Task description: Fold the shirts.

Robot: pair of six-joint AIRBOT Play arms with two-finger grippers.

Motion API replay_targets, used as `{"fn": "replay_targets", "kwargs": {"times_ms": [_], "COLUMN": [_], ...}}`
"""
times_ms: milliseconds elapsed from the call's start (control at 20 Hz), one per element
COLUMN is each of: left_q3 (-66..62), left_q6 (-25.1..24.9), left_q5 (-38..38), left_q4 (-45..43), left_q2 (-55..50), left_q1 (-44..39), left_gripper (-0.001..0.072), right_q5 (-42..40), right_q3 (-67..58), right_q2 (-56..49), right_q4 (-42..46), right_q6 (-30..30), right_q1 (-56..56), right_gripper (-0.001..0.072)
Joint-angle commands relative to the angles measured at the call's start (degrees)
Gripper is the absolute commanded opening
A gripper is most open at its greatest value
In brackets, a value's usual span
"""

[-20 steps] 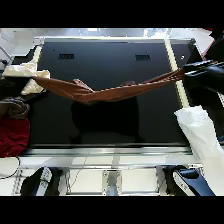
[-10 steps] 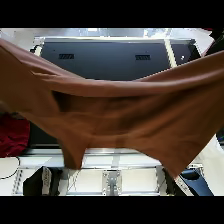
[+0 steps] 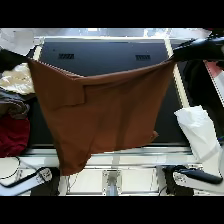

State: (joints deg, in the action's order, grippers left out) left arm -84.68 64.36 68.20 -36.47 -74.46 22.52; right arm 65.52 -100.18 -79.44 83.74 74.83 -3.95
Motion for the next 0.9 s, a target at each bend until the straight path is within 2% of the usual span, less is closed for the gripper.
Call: {"fn": "replay_targets", "kwargs": {"times_ms": [0,100,150,200,250,300,350,400,500,600,650,700,850], "left_q3": [-0.1,-0.2,-0.2,-0.2,-0.2,-0.7,-1.5,-2.0,-2.3,-2.3,-2.2,-1.8,6.6], "left_q6": [0.4,0.4,0.3,-0.3,-1.0,-1.6,-1.8,-1.8,-1.8,-4.0,-4.1,-4.2,-4.2], "left_q5": [-13.6,-22.2,-26.6,-30.2,-33.3,-33.7,-32.4,-29.9,-22.1,-12.3,-7.1,-2.4,7.6], "left_q4": [-1.9,1.2,4.2,7.2,9.9,12.3,14.3,15.5,15.6,14.1,12.4,10.8,7.3], "left_q2": [-15.4,-20.5,-22.1,-22.8,-22.7,-22.4,-21.8,-20.6,-16.9,-12.1,-9.5,-7.2,0.5], "left_q1": [-9.0,-11.2,-11.5,-11.5,-11.0,-10.0,-8.5,-6.6,-1.9,5.0,9.2,13.2,24.9], "left_gripper": [0.0012,0.0013,0.0037,0.0185,0.0456,0.0597,0.0601,0.0600,0.0591,0.0566,0.0453,0.0410,0.0410], "right_q5": [-7.6,-14.0,-17.1,-20.6,-23.5,-24.7,-24.0,-21.9,-11.1,1.1,4.9,8.1,13.8], "right_q3": [0.1,0.1,0.1,0.0,-0.3,-1.7,-4.1,-6.8,-14.2,-18.7,-18.1,-16.0,-5.4], "right_q2": [-16.4,-21.8,-23.1,-23.7,-23.6,-23.5,-23.3,-23.0,-21.7,-18.4,-15.3,-11.5,-1.0], "right_q4": [0.0,-0.9,-1.5,-1.9,-2.1,-1.8,-1.1,-0.4,1.9,4.4,4.3,3.7,-1.2], "right_q6": [4.7,7.9,8.4,8.7,8.7,8.7,8.7,8.7,8.7,8.7,8.7,8.3,4.3], "right_q1": [0.0,0.0,0.0,0.0,0.0,0.1,0.4,1.0,3.4,7.8,10.4,13.3,20.2], "right_gripper": [0.0015,0.0016,0.0017,0.0046,0.0139,0.0271,0.0330,0.0341,0.0341,0.0341,0.0341,0.0341,0.0341]}}
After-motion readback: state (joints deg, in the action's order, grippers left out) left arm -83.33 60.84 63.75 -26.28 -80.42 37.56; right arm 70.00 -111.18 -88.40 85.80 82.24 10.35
